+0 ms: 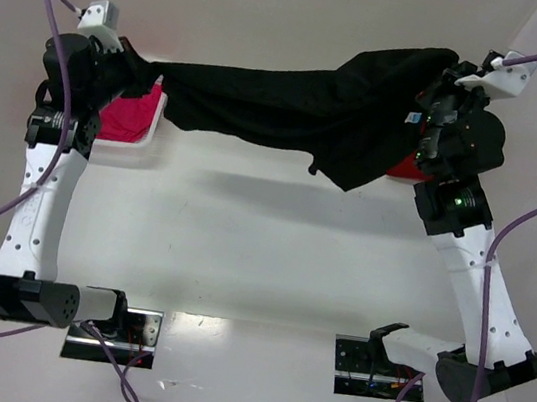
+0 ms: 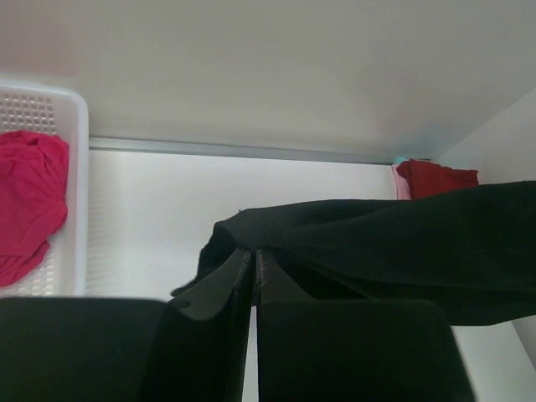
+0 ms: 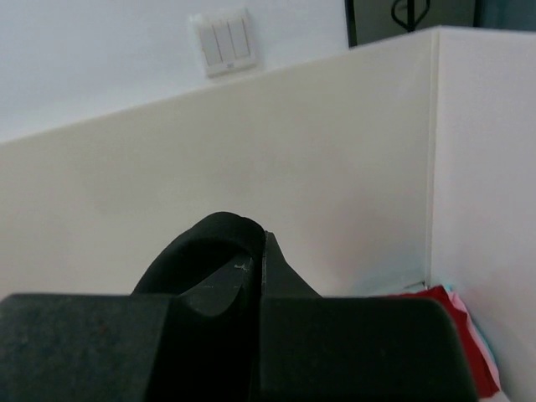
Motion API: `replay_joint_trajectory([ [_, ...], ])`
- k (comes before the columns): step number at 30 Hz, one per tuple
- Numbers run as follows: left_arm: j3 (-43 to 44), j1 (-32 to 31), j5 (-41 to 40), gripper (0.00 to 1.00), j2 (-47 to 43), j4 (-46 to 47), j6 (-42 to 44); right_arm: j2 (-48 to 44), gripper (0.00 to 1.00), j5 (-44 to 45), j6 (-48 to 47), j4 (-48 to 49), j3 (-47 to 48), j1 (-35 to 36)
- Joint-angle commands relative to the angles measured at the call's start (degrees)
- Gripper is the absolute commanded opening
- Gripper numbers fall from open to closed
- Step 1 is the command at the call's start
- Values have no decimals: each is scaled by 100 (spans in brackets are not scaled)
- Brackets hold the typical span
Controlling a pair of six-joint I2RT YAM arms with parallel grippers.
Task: Fold and stack the t-shirts
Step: Flatten out the tshirt
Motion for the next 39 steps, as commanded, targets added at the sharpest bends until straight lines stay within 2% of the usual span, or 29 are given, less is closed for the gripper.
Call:
replay_joint_trajectory([
  [1,-391,27,36,8,-463,308,-53,-178,0,-123,-200,544,474,-51],
  [3,-514,27,35,13,-596,230,16,-178,0,-124,-253,544,474,-51],
  [8,-1039,27,280,14,-886,80,-184,-230,0,-237,-200,369,317,-51],
  [12,-1952,27,869,8,-1097,220,-492,-423,0,-238,-42,245,-53,-51],
  [17,-2500,27,1589,3,-1045,254,-493,-477,0,-370,221,52,-360,-51],
  [18,-2605,-43,2008,3,-1045,351,-493,-477,0,-370,222,52,-422,-51],
  [19,-2702,-104,2300,5,-923,552,-493,-477,0,-439,292,-1,-422,-51],
  [22,-2931,-577,3329,22,-607,739,-283,-425,0,-493,292,-53,-422,-51],
  [23,-2931,-754,3409,26,-553,791,-221,-372,0,-493,292,-54,-422,-51],
  [24,-2984,-929,3410,36,-552,870,-168,-371,0,-493,292,-54,-422,-51],
  [25,-3071,-1236,3410,41,-491,966,-107,-371,0,-554,292,-54,-422,-51],
  [27,-3133,-1449,3462,49,-421,1177,-106,-266,0,-624,292,-54,-370,-51],
  [29,-3203,-1651,3874,60,-254,1581,-263,-205,0,-625,292,-124,-169,-51],
  [35,-3143,-2266,4191,68,519,2109,-352,-29,0,-756,292,-177,210,-51],
  [38,-3081,-2846,3947,72,871,2259,-151,24,0,-871,292,-177,263,-51],
  [39,-3081,-3134,3624,74,976,2320,-89,24,0,-871,292,-177,263,-51],
])
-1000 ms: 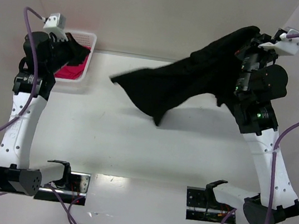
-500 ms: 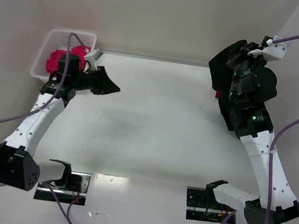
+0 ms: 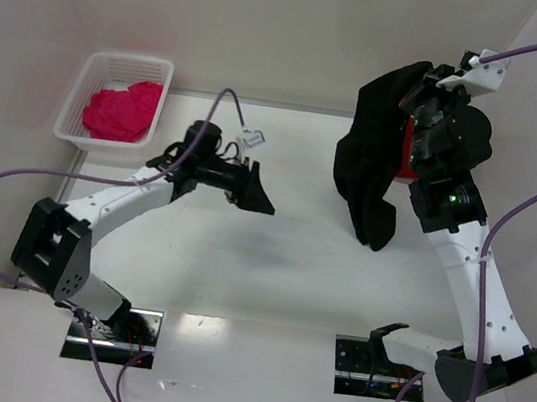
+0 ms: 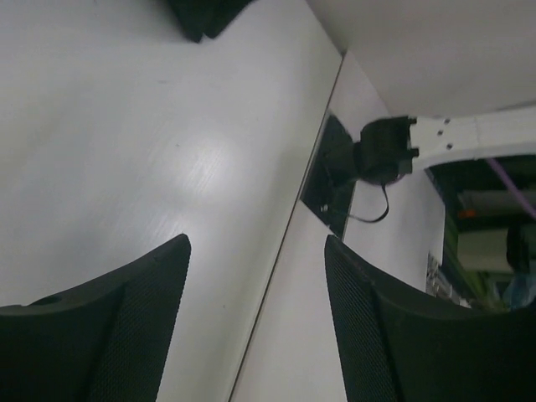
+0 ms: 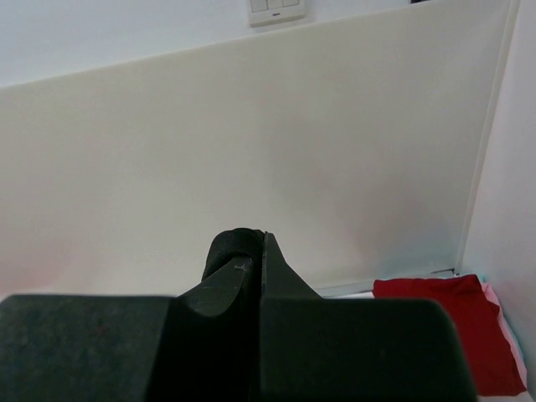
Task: Fold and stack the t-shirts
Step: Flatten out the tshirt
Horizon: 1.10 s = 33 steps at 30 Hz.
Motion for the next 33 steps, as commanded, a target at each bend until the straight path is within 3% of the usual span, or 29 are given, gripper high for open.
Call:
replay_joint_trajectory([
  [1,178,-627,-142,75,442,531,387,-26,0,-119,54,179,405,-29],
  [7,863,-1533,-1354,79,1446,793,784,-26,0,-242,54,-66,686,23],
  [12,968,-1613,-1663,82,1902,2373,512,-140,0,-426,1,-137,792,23],
  [22,2630,-2176,-1743,84,3345,2667,1013,-193,0,-778,116,-330,906,23],
  [27,2649,-2352,-1672,84,3539,3105,943,-193,0,-778,-7,-330,1011,23],
  [33,2649,-2527,-2506,82,3723,3341,767,-140,0,-778,-7,-330,959,23],
])
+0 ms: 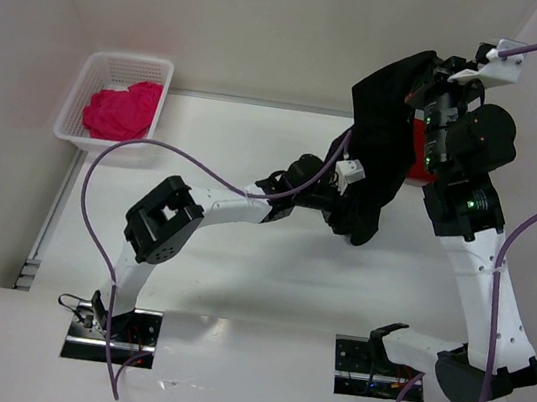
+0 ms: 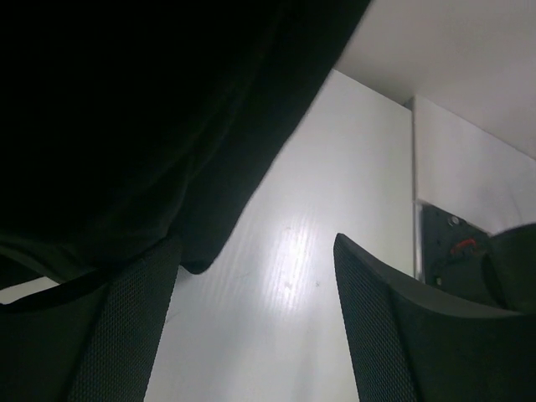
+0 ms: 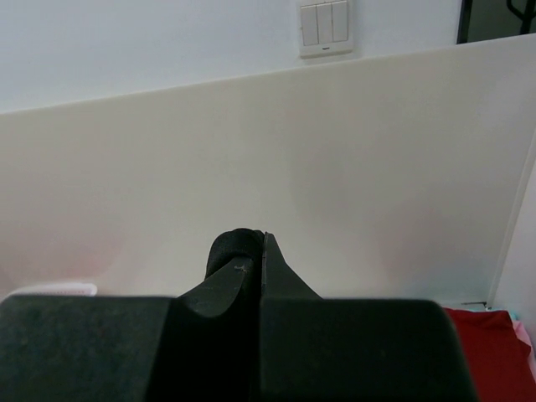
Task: Fold and stack the t-shirts
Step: Flatten out the tshirt
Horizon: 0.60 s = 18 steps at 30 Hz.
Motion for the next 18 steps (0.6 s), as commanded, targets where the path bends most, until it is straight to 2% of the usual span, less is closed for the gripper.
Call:
replay_joint_trajectory([
  [1,113,-9,-542,81,104,797,-29,-110,0,-48,-53,203,253,21],
  [6,-1,-9,-1377,80,104,990,-257,-162,0,-101,-53,203,253,21],
  [10,-151,-9,-1983,72,-2,1175,-424,-163,0,-101,-53,255,192,21],
  [15,-239,-9,-2773,70,-63,1246,-802,-215,0,-101,-53,308,139,21],
  [18,-239,-9,-2985,70,-63,1246,-1075,-215,0,-101,-53,308,86,21],
])
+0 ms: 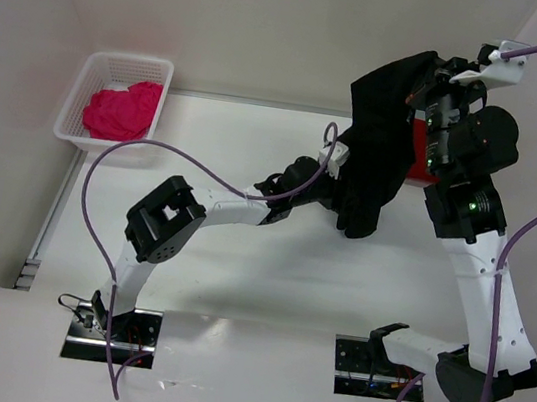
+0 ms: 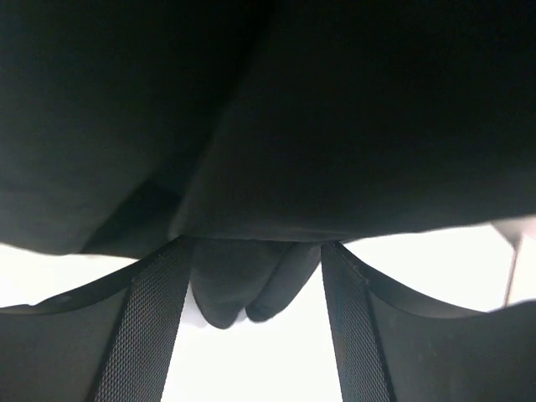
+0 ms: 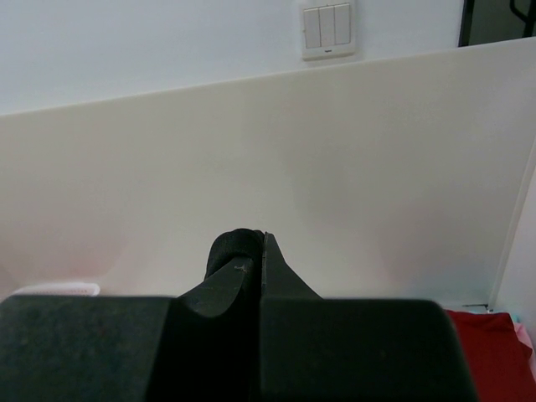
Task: Fold and stack the t-shirts
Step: Flatten out the tshirt
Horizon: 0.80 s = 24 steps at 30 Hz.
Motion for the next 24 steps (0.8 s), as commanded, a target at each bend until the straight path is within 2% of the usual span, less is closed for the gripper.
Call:
replay_joint_trajectory([
  [1,0,-51,-836,70,-190,581,-408,-172,0,-53,-53,376,86,21],
  [4,0,-191,-1260,70,-356,634,-357,-172,0,-53,-53,376,17,21],
  [7,-62,-192,-1261,70,-357,853,-356,-172,0,-53,-53,429,-37,21],
  [13,-298,-192,-787,68,-419,1249,-426,-119,0,-53,-53,429,15,21],
  [17,-668,-192,-1269,50,-787,1363,-313,-119,0,-53,-53,429,-37,21],
  [20,-721,-130,-1349,32,-920,1416,-259,-172,0,-53,-53,429,-90,21],
  [22,-721,-130,-1227,13,-920,1416,-259,-172,0,-53,-53,429,-90,21],
  [24,-721,-130,-1078,9,-972,1416,-207,-172,0,-53,-53,429,-90,21],
])
